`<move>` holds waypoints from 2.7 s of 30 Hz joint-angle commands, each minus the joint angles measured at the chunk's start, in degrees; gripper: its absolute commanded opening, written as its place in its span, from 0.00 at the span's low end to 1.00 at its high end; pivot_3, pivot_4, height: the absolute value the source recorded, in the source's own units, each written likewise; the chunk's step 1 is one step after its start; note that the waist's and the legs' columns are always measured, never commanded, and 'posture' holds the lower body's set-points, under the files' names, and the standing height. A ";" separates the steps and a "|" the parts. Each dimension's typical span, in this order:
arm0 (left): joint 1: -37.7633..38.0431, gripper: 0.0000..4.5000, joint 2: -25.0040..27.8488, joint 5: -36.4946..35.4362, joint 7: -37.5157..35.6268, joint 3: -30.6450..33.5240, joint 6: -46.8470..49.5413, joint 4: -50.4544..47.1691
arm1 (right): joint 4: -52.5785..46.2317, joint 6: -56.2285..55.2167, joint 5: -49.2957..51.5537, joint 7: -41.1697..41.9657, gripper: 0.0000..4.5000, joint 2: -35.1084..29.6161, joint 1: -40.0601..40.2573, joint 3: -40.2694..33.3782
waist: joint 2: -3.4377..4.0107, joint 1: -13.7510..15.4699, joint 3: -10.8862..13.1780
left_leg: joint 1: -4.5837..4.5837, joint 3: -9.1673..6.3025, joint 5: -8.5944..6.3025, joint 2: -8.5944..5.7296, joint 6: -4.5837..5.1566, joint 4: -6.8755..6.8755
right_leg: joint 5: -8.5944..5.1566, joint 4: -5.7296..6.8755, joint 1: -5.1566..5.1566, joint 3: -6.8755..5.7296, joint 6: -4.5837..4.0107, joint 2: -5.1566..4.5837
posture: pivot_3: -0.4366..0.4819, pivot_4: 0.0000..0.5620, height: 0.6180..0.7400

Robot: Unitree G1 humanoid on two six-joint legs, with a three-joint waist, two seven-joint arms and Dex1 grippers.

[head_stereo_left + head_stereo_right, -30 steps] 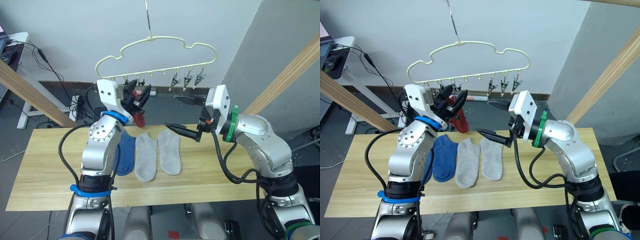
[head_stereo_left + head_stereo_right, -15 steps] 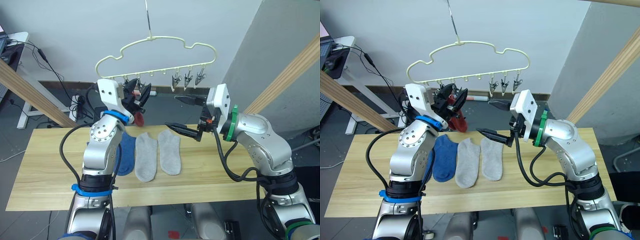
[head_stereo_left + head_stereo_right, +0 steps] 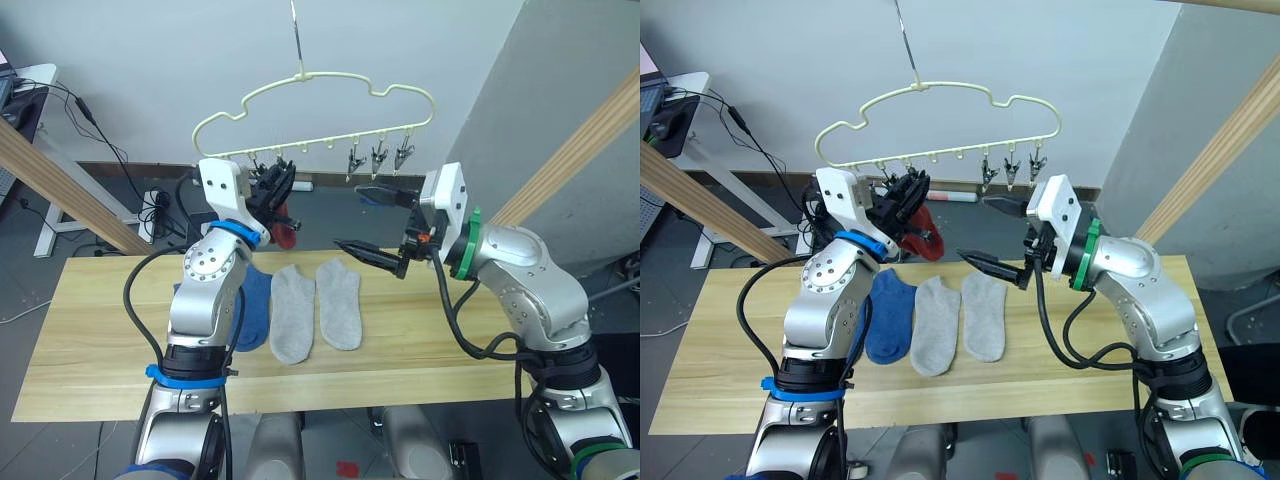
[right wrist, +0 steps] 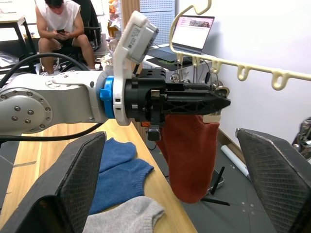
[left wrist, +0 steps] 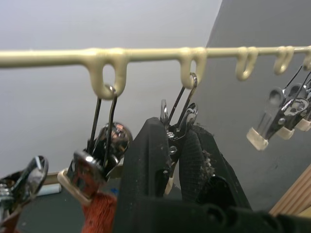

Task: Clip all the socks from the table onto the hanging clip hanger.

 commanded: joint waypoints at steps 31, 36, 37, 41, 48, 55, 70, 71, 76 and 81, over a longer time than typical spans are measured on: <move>1.91 0.06 1.97 -13.65 -5.72 4.74 5.87 -5.55 | -3.49 0.83 -4.47 -3.52 1.00 -0.59 2.10 4.52 | 0.00 -0.03 0.00 | 0.00 -0.01 0.00 0.00 0.00 0.02 | 0.00 0.01 0.00 -0.01 -0.01 0.00 | 0.38 0.52 0.96; 0.33 0.06 3.41 -19.04 -6.09 6.65 12.06 -6.91 | -0.43 2.20 -13.30 -12.85 1.00 2.41 5.60 9.69 | -0.01 -0.05 -0.01 | 0.01 0.00 0.00 0.01 -0.01 0.01 | -0.01 0.02 -0.02 0.01 0.02 0.00 | 0.39 0.53 0.96; -0.09 0.06 3.75 -19.96 -6.16 7.07 13.23 -7.04 | 0.43 2.16 -14.87 -15.05 1.00 3.82 6.23 10.34 | -0.01 -0.13 -0.01 | 0.01 -0.01 0.00 0.03 -0.01 0.01 | -0.01 0.02 -0.02 0.00 0.02 0.01 | 0.39 0.53 0.96; -1.23 0.06 5.48 -23.46 -6.29 8.43 18.22 -7.77 | 7.71 -0.46 -21.68 -22.14 1.00 9.69 9.00 14.45 | -0.02 -0.19 -0.01 | 0.01 0.01 0.02 0.03 -0.03 0.02 | -0.02 0.07 -0.04 0.02 0.03 0.02 | 0.39 0.54 0.96; -1.24 0.06 7.29 -24.42 -5.75 9.09 21.31 -8.75 | 27.79 -6.65 -26.53 -34.29 1.00 22.91 7.89 12.83 | -0.03 -0.13 -0.02 | 0.02 0.01 0.03 0.03 -0.05 0.00 | -0.01 0.06 -0.05 0.04 0.01 0.01 | 0.41 0.55 0.96; -1.20 0.06 7.84 -25.97 -5.68 9.16 24.07 -10.05 | 44.58 -14.04 -27.66 -40.36 1.00 30.03 4.27 8.81 | -0.03 -0.06 -0.03 | 0.01 0.01 0.02 0.03 -0.05 -0.02 | 0.03 0.04 -0.05 0.02 -0.05 0.01 | 0.43 0.54 0.96; -2.87 0.06 10.09 -33.11 -6.47 12.19 32.71 -9.00 | 50.27 -20.21 -29.62 -37.98 0.05 31.21 3.76 8.55 | -0.06 -0.05 -0.04 | 0.04 0.01 0.02 0.03 -0.05 -0.02 | 0.14 0.04 -0.03 0.02 -0.23 0.03 | 0.43 0.56 0.96; -3.17 0.06 10.44 -33.91 -6.60 12.48 33.45 -8.72 | 48.87 -20.27 -29.73 -37.06 0.00 31.04 4.05 8.94 | -0.06 -0.05 -0.04 | 0.04 0.01 0.02 0.03 -0.05 -0.02 | 0.14 0.04 -0.03 0.02 -0.23 0.02 | 0.43 0.56 0.96; -4.84 0.06 11.70 -40.84 -6.49 15.08 40.14 -7.15 | 33.75 -17.52 -30.44 -29.07 0.00 28.17 4.04 13.12 | -0.05 -0.06 -0.03 | -0.02 -0.01 0.02 0.03 -0.05 -0.03 | -0.02 0.02 -0.07 0.00 0.02 0.02 | 0.42 0.58 0.96; -5.52 0.06 12.43 -42.98 -5.84 15.76 42.52 -6.39 | 21.15 -12.33 -32.22 -22.67 0.00 24.30 -1.34 16.66 | -0.04 -0.25 -0.03 | 0.00 -0.04 0.02 0.05 -0.05 -0.03 | -0.03 0.04 -0.08 -0.02 0.04 0.06 | 0.41 0.58 0.96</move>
